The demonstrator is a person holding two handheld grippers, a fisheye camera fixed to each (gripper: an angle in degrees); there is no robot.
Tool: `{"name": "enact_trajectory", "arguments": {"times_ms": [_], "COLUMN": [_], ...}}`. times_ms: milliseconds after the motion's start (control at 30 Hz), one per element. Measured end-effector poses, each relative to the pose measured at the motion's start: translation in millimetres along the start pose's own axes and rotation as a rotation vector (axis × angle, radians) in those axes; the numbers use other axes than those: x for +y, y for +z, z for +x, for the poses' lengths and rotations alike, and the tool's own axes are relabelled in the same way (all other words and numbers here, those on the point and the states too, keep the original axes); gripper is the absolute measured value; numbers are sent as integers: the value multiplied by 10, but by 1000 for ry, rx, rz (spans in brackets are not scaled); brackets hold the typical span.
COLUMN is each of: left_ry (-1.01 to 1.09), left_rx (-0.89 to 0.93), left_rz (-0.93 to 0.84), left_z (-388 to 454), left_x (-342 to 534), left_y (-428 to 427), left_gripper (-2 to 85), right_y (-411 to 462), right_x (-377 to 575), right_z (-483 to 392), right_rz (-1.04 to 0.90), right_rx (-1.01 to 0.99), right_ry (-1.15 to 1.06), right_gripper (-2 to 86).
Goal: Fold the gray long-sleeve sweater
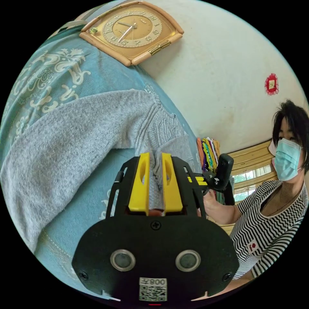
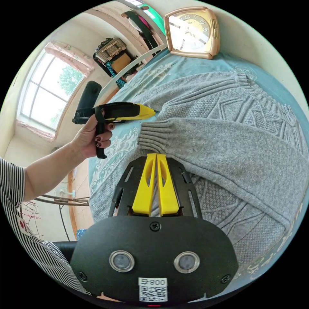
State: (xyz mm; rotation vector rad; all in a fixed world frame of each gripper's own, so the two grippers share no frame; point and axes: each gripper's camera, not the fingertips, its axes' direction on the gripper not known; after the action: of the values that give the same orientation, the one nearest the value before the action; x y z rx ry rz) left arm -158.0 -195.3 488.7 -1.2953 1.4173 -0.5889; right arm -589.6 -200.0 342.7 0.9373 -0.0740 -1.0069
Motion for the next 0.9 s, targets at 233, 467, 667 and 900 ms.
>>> {"name": "enact_trajectory", "arguments": {"times_ms": [233,467,667,900], "left_ry": [-59,-36,-87,-95], "left_rx": [-77,-147,-43,-136], "left_rz": [-71,15,26,-34], "left_z": [-730,-1273,-1858,-2252], "left_x": [534,903,1353,1836], "left_y": [91,-94,-75,11], "left_gripper": [70,21,64,32], "right_y": [492,666,674,1079], "right_x": [-335,-599,-830,-1233], "right_z": [-86,-115,-1,36], "right_rz": [-30,6,105,62], "right_rx": [-37,-127,-125,-85], "right_ry": [-8,-7,48,44], "right_gripper": [1,1,1,1]}}
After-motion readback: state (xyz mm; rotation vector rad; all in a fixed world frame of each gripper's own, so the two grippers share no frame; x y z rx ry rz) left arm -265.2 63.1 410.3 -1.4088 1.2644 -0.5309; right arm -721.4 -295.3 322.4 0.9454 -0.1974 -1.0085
